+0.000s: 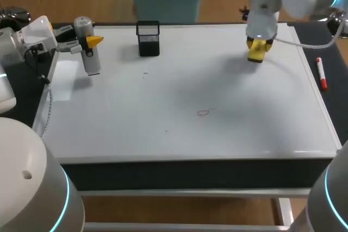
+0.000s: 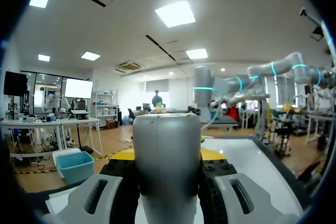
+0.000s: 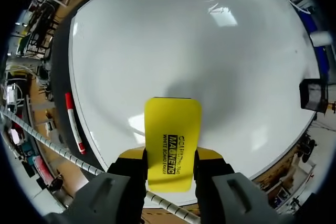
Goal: Pick up the inspection probe, press it on each red-marked spot on the whiteboard one by one, put down the probe, pick up the eraser, and wipe off all the red marks.
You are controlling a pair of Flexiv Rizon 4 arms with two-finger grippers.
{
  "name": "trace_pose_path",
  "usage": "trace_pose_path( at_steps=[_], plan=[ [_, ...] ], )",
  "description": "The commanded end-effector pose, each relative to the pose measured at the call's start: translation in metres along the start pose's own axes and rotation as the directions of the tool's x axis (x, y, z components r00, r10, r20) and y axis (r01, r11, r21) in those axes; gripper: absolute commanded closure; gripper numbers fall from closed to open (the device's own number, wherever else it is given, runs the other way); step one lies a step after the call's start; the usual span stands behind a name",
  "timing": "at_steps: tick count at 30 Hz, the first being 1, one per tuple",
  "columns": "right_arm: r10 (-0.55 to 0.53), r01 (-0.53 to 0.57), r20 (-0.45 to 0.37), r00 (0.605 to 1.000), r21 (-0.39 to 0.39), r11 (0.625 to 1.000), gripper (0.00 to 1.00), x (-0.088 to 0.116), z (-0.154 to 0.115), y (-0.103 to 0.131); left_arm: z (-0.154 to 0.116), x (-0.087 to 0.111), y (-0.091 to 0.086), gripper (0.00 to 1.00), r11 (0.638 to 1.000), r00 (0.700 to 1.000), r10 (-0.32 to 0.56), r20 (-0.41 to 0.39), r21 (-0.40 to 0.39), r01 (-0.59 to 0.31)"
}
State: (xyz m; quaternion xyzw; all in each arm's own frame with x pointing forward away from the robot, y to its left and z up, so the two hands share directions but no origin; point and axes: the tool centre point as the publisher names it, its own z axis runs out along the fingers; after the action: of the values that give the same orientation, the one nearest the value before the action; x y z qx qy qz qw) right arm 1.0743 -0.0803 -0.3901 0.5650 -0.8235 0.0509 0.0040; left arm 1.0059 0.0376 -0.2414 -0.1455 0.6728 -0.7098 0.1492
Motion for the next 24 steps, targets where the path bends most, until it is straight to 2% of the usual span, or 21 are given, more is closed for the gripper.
trace_pose_path(
  at_steps=[1, 10, 19, 24],
  plan=[
    [0.013, -0.013, -0.001, 1.000, -0.012, 1.000, 1.00, 0.012, -0.005, -0.015, 0.000, 0.000, -0.001, 1.00, 1.000, 1.000, 0.001, 0.001, 0.000, -0.001],
    [0.057, -0.056, 0.021, 0.998, -0.029, 0.998, 1.00, 0.032, -0.006, -0.035, 0.000, 0.000, -0.001, 1.00, 1.000, 1.000, 0.001, 0.001, 0.000, -0.001],
    [0.095, -0.093, 0.059, 0.994, -0.028, 0.995, 1.00, 0.047, -0.010, -0.038, 0.000, 0.000, -0.001, 1.00, 1.000, 1.000, 0.001, 0.001, 0.000, -0.001],
    [0.095, -0.093, 0.068, 0.993, -0.031, 0.995, 1.00, 0.048, -0.010, -0.037, 0.000, 0.000, -0.001, 1.00, 1.000, 1.000, 0.001, 0.001, 0.000, -0.001]
  ],
)
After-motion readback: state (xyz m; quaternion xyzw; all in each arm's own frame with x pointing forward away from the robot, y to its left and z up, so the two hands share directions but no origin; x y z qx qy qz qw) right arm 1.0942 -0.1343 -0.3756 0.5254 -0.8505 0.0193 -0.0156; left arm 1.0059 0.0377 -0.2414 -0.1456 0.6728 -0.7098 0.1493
